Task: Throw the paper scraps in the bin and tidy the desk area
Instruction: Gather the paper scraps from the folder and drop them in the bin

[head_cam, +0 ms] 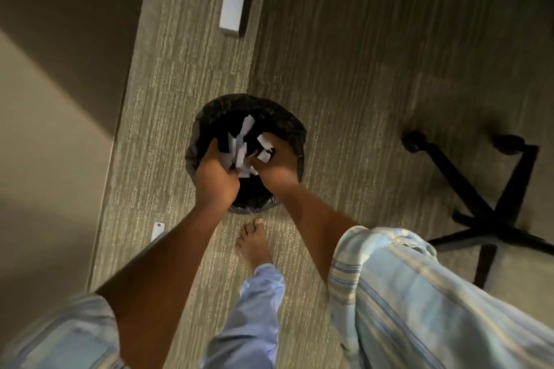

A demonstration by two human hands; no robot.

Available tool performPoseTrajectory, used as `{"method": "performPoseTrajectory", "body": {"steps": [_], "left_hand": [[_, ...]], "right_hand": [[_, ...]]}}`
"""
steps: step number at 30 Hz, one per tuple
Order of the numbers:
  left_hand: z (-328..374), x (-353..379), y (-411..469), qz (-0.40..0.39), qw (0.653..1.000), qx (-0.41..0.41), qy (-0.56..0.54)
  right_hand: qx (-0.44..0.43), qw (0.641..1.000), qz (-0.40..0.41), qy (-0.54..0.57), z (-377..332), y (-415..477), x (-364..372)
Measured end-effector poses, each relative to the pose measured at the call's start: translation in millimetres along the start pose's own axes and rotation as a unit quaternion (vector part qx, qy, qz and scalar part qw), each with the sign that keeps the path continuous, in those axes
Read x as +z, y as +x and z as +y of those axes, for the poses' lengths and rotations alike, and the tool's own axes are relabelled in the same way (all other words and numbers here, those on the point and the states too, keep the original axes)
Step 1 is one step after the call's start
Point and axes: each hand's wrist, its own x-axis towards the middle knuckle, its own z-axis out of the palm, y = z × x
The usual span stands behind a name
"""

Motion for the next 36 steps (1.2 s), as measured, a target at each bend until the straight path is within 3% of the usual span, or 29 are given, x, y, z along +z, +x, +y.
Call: {"method": "performPoseTrajectory", "body": {"steps": [4, 7, 16, 30, 36], "left_hand": [[-4.1, -3.5, -17.3, 0.024, 0.998, -0.036, 0.040], [3.2, -6.1, -31.7, 0.041, 0.996, -0.039, 0.063], [92.7, -3.0, -84.8, 0.057, 0.997, -0.034, 0.024], [212.7, 14.0, -183.8, 0.064, 0.996, 0.058, 0.022], [258.5, 31.8, -225.3, 0.040, 0.992, 0.114, 0.045]], "right_hand": [[-0.025, 0.999, -0.023, -0.027, 1.2, -8.9, -4.7], [-0.073, 0.995, 0.006, -0.067, -2.8, -27.4, -21.1], [-0.094, 0.989, 0.034, -0.111, -24.7, -97.1, -97.7], [-0.097, 0.984, 0.093, -0.115, -33.1, -199.3, -238.3], [-0.076, 0.975, 0.181, -0.102, -21.5, -237.8, -293.8]]}}
